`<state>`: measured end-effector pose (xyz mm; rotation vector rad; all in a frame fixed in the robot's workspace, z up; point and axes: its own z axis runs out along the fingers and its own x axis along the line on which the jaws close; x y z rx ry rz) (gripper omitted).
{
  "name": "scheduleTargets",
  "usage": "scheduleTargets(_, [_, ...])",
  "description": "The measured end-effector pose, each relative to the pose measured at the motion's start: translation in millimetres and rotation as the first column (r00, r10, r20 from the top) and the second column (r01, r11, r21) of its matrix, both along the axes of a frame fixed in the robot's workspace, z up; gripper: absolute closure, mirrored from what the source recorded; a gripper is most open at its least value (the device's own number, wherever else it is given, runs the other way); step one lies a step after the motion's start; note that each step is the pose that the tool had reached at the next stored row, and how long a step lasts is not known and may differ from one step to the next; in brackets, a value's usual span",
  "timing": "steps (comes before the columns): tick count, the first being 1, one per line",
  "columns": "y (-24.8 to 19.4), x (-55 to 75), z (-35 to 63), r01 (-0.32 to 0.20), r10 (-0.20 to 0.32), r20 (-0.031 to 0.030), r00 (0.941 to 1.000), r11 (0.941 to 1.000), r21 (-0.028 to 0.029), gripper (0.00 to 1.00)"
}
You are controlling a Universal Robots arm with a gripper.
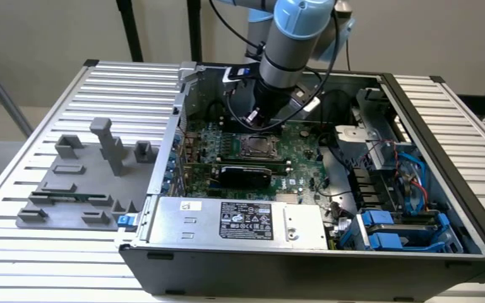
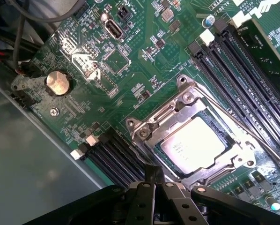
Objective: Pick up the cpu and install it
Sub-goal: 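Install the first cpu locking lever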
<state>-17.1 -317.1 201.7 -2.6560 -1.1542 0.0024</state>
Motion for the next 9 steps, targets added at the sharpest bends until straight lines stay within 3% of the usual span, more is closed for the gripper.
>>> scheduleTargets(3, [4.0,-0.2,-0.2,0.000,0.000,0.0004,1.0000,1.0000,0.0010,0.89])
scheduleTargets(9, [4.2,-6.7,2.4,-0.002,0.002,0.0002,1.0000,1.0000,0.0004,0.89])
